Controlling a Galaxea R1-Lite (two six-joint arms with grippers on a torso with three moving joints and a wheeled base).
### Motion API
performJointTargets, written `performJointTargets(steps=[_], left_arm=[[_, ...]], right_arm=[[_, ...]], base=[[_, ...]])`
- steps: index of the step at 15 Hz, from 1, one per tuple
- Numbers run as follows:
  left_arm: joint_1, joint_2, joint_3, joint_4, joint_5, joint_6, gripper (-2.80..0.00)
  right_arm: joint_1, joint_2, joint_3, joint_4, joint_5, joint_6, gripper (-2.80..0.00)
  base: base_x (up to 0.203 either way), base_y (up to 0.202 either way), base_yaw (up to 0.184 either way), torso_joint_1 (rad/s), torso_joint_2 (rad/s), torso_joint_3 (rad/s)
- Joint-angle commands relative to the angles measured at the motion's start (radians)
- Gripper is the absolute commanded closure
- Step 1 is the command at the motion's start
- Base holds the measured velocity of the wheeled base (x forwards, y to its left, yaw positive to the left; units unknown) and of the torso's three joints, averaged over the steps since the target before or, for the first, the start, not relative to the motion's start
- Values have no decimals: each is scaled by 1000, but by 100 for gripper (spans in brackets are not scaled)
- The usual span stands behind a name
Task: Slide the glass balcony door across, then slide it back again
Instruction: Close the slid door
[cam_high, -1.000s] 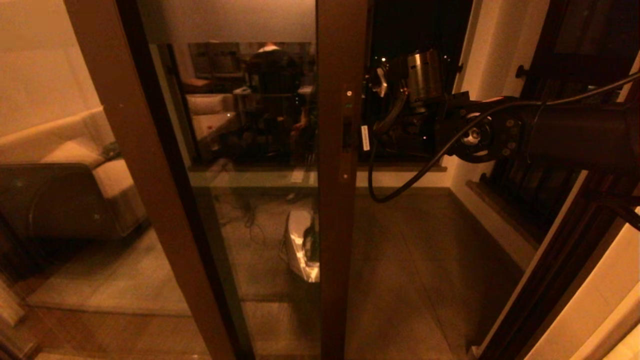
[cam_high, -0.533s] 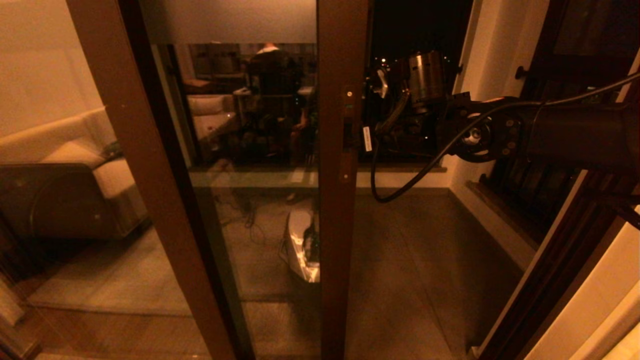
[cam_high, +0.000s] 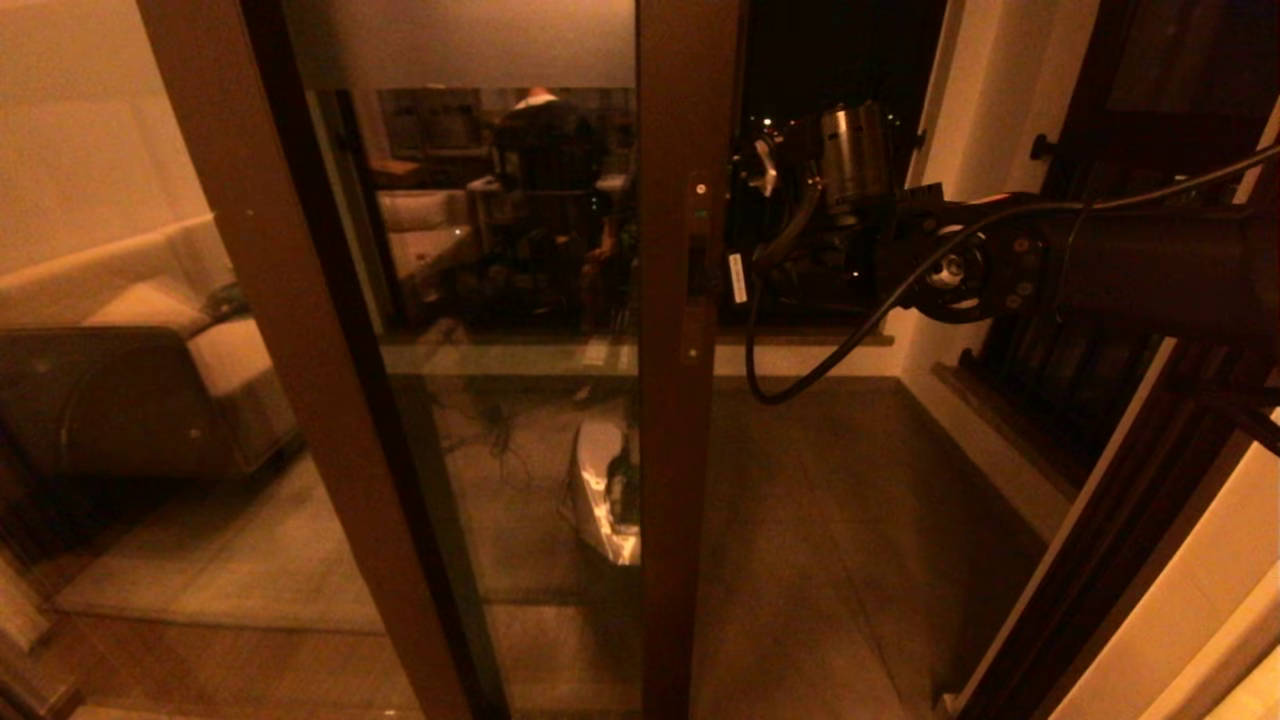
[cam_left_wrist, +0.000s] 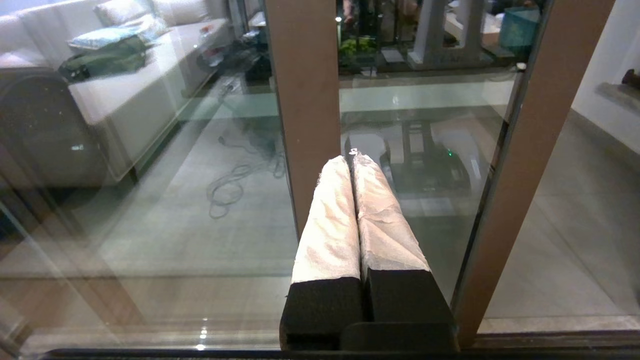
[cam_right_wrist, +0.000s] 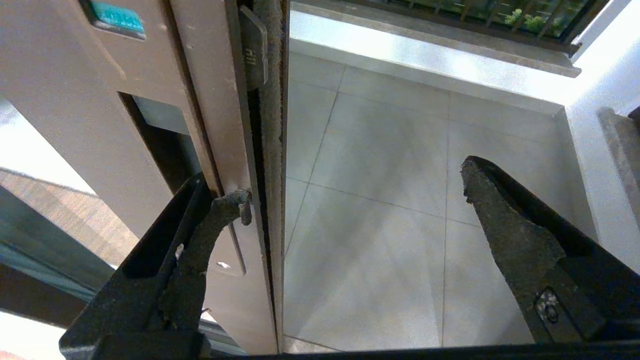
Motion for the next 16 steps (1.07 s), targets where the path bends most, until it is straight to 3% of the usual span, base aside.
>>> performJointTargets(steps=[1, 16], left_arm=[[0, 1, 31, -1, 0, 0, 0], [0, 1, 31, -1, 0, 0, 0]], right_arm=[[-9, 2, 0, 1, -7, -1, -280], [-51, -18, 1, 3, -10, -25, -280]], base=[[0, 0, 0, 0, 0, 0], [0, 0, 0, 0, 0, 0]])
